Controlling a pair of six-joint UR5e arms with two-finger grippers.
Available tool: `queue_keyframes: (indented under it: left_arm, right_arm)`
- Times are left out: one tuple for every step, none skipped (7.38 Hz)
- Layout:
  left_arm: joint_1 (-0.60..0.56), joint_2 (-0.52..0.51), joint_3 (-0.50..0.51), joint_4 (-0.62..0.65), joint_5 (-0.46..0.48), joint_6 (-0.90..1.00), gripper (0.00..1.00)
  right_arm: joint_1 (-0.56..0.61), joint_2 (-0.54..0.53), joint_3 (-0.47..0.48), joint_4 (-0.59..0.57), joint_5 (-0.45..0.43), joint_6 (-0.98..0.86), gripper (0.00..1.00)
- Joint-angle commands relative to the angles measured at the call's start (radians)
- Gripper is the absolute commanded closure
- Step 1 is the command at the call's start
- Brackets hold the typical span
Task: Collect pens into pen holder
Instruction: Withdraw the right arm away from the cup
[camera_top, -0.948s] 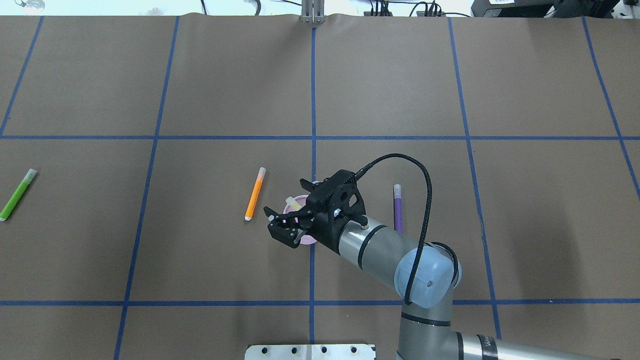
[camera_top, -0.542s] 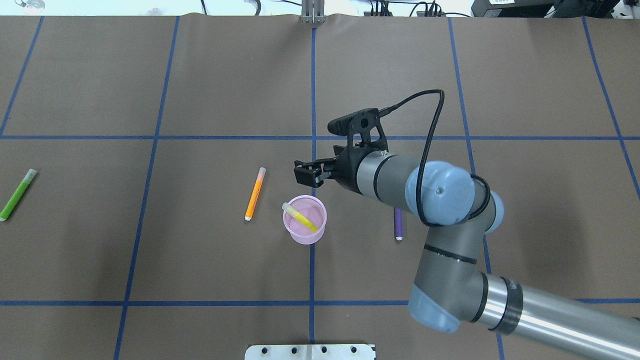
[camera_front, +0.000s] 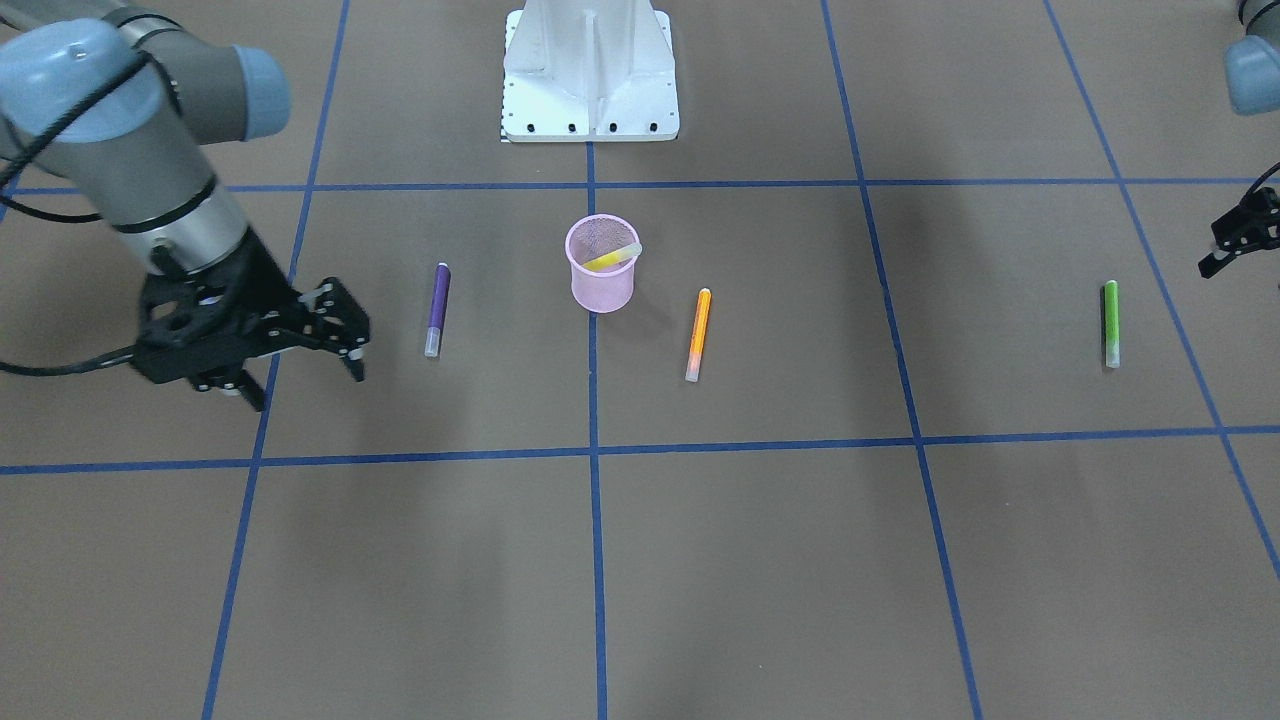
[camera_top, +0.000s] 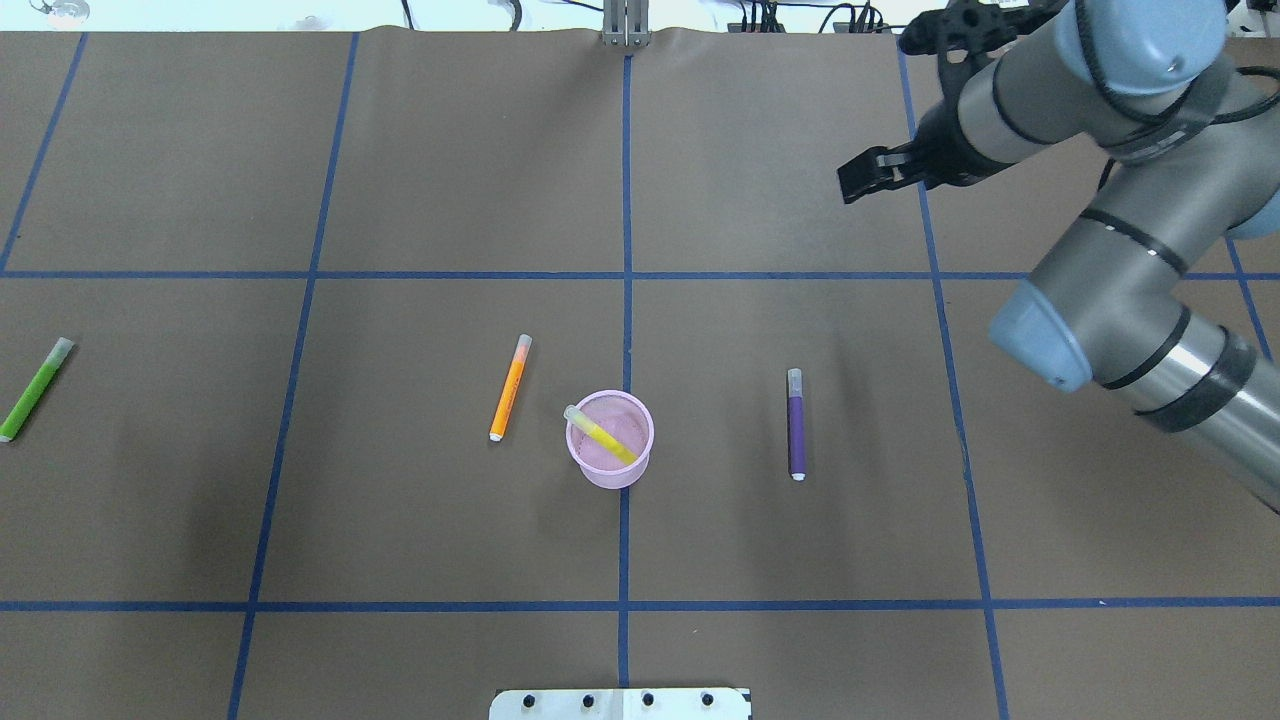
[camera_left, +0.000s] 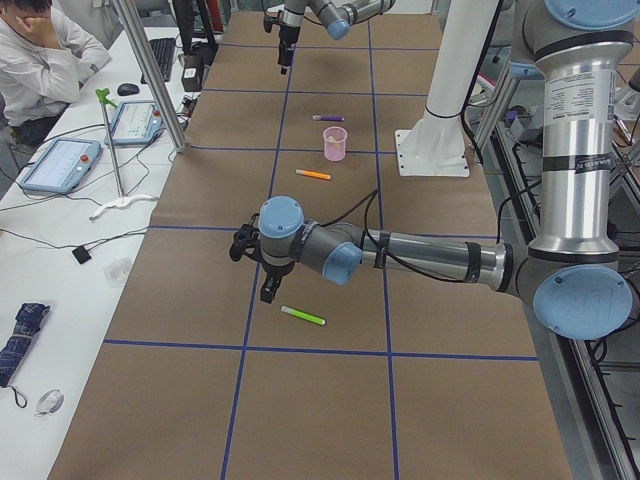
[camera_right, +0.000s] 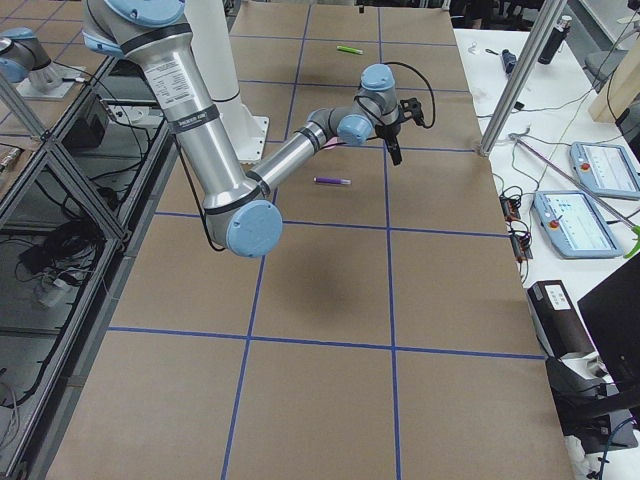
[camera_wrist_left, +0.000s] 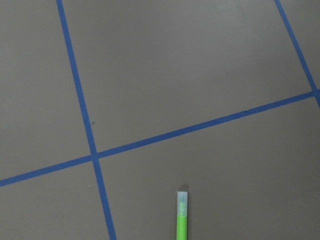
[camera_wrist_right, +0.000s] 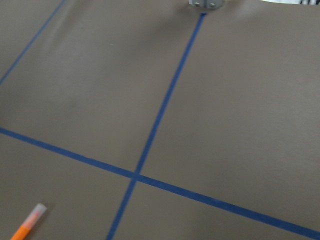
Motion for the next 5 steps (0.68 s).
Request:
queue_keyframes:
  left_arm:
    - [0.108,0.001,0.101,-0.157,0.101,-0.094,0.00]
    - [0.159,0.001,0.157,-0.262,0.133,-0.164,0.00]
    - [0.200,-0.002,0.227,-0.365,0.159,-0.223,0.00]
    - [0.231,-0.007,0.258,-0.424,0.188,-0.266,0.04]
    - [0.240,-0.006,0.260,-0.428,0.189,-0.263,0.14]
  right_arm:
    - [0.218,-0.078,-0.005,-0.167,0.127,-0.322,0.00]
    - [0.304,-0.137,-0.005,-0.186,0.178,-0.425,0.00]
    - [0.367,-0.200,-0.005,-0.183,0.190,-0.515,0.00]
    - [0.390,-0.236,-0.003,-0.178,0.200,-0.540,0.00]
    - [0.394,-0.242,-0.003,-0.175,0.201,-0.541,0.00]
